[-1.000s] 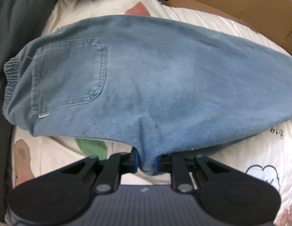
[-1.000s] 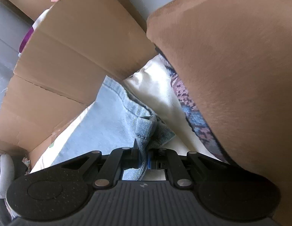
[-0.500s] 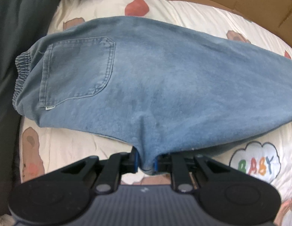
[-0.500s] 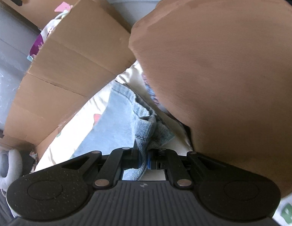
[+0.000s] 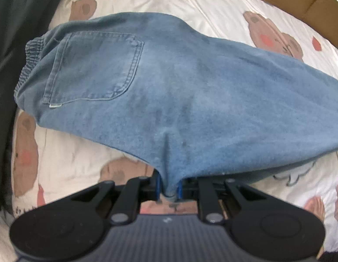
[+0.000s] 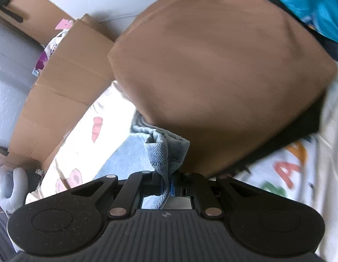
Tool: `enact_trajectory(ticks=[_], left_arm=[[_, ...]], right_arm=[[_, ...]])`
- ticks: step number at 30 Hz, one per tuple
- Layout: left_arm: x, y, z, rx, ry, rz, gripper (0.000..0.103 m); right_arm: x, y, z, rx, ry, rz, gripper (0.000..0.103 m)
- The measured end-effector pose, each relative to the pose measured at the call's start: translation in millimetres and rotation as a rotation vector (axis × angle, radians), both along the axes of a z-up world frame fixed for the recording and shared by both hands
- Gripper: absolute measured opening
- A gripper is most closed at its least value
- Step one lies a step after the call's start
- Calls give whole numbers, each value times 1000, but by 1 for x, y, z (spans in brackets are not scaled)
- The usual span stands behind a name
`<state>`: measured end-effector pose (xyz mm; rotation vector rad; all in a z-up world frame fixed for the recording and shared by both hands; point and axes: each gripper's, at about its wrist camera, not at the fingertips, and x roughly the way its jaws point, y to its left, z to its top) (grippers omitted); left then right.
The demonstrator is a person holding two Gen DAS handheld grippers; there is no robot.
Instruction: Fold clothes
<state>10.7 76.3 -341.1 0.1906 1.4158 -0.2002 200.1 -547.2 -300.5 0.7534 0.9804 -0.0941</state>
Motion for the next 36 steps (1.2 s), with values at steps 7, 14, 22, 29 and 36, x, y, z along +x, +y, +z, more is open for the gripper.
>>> enact_trajectory(ticks=[7, 14, 22, 29, 36], left_arm=[[0, 3, 0, 0, 23, 3, 15], [12, 10, 5, -11, 21, -21, 15], [12, 5, 2, -12, 20, -13, 14], [18, 4, 1, -27, -5, 0, 14], [20, -4, 0, -13, -6, -8, 14]], right_arm=[[-66, -30, 3, 12, 22, -52, 5], [-122, -41, -10, -15, 68, -70, 5], [-170, -57, -20, -19, 121, -103, 5], [-202, -77, -24, -24, 177, -124, 5], [-226, -93, -27, -26, 191, -152, 5]])
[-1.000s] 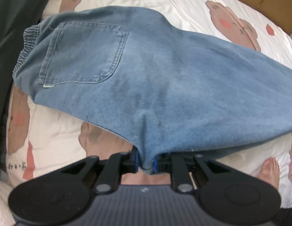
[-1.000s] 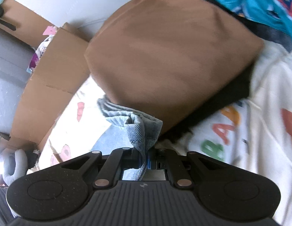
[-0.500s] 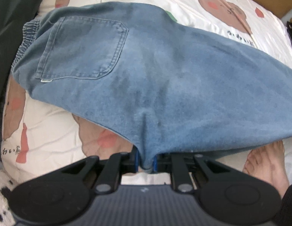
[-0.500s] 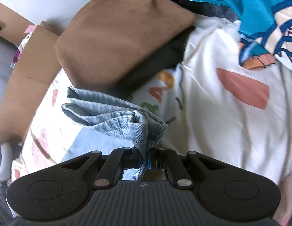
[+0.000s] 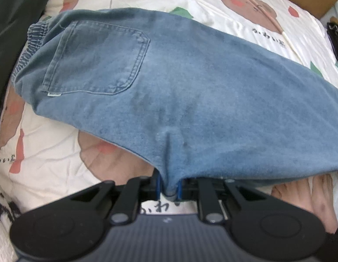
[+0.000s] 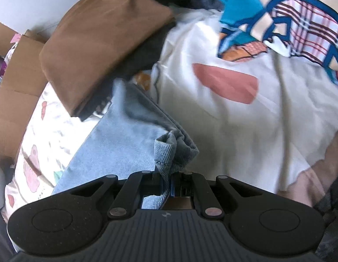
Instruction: Fold clothes
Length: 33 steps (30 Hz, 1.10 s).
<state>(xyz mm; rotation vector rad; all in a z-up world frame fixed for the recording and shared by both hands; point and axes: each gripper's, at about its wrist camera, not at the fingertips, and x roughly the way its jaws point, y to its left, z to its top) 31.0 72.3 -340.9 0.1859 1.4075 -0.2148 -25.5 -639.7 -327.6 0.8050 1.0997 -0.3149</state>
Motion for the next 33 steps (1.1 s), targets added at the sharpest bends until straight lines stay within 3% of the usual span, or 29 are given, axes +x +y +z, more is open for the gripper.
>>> enact_trajectory(ticks=[14, 22, 29, 33], left_arm=[[-5, 7, 17, 63, -33, -30, 14], [-12, 6, 0, 84, -8, -21, 14], [-11, 11, -21, 61, 3, 26, 15], [-16, 7, -16, 79, 6, 5, 17]], right_arm=[[-39, -23, -21, 50, 26, -31, 5], [-49, -26, -24, 54, 37, -26, 5], [-48, -26, -37, 53, 54, 47, 8], [-51, -30, -35, 63, 65, 22, 12]])
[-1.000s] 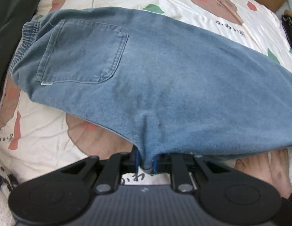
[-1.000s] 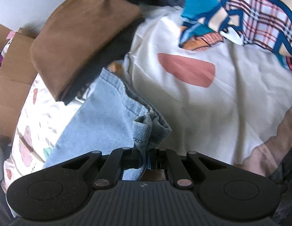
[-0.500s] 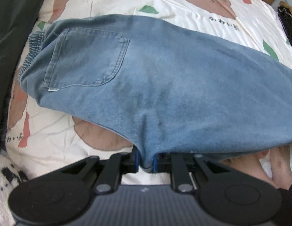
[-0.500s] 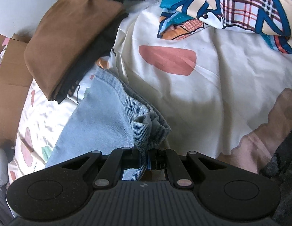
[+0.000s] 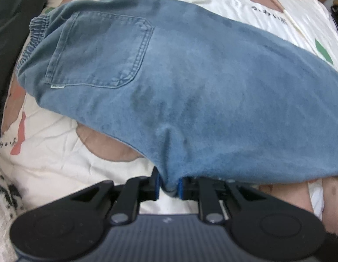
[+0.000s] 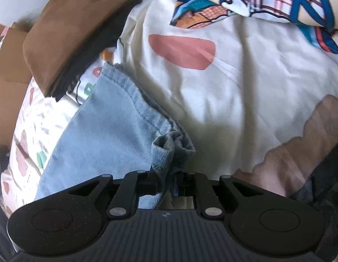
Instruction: Fold clothes
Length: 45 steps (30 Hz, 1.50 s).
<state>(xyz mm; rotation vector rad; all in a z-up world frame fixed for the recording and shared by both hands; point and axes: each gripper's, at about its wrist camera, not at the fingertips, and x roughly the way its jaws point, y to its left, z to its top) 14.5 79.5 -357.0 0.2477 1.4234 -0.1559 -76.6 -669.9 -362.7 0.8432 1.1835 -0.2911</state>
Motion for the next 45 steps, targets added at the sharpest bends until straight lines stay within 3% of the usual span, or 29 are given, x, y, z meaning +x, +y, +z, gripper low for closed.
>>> enact_trajectory(ticks=[6, 10, 15, 19, 26, 36, 40, 43, 45], left_arm=[[-25, 3, 22, 10, 16, 27, 16], [-35, 13, 44, -19, 18, 96, 18], [-27, 26, 80, -57, 0, 161, 18], [-13, 33, 114, -65, -55, 196, 32], [7, 48, 170, -73, -137, 200, 41], [24, 64, 183, -114, -166, 240, 41], [35, 66, 186, -130, -198, 258, 41], [45, 64, 186, -146, -218, 238, 41], [53, 62, 184, -138, -232, 229, 41]], right_arm=[[2, 1, 22, -21, 9, 51, 18], [1, -2, 38, -43, 16, 67, 22], [6, -9, 68, -63, -23, 115, 24], [10, -22, 92, -99, -87, 181, 24], [10, -42, 117, -114, -135, 173, 25], [23, -44, 140, -122, -181, 193, 30], [32, -33, 147, -155, -182, 254, 31], [39, -25, 149, -177, -189, 299, 40], [44, -18, 149, -198, -196, 336, 40]])
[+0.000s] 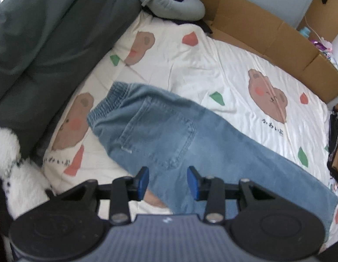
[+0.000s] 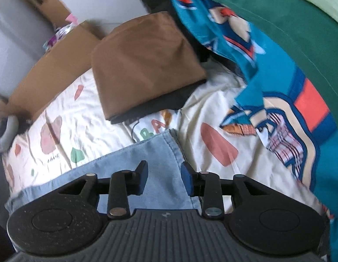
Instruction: Fold clothes
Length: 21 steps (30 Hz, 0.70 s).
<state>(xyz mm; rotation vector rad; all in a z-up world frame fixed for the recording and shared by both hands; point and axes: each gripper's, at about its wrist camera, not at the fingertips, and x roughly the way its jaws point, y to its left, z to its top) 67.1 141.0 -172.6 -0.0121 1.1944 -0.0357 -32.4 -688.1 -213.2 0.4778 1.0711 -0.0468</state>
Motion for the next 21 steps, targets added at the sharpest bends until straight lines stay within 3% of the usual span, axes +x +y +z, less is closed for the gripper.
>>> enact_trajectory(ticks=[11, 18, 21], left_arm=[[72, 9, -53, -6, -34, 53, 41], [114, 19, -85, 25, -30, 87, 41], [130, 23, -102, 9, -39, 102, 34]], right_arm=[[43, 35, -18, -74, 45, 111, 40], [65, 46, -50, -103, 121, 59, 40], [74, 55, -62, -127, 122, 117, 40]])
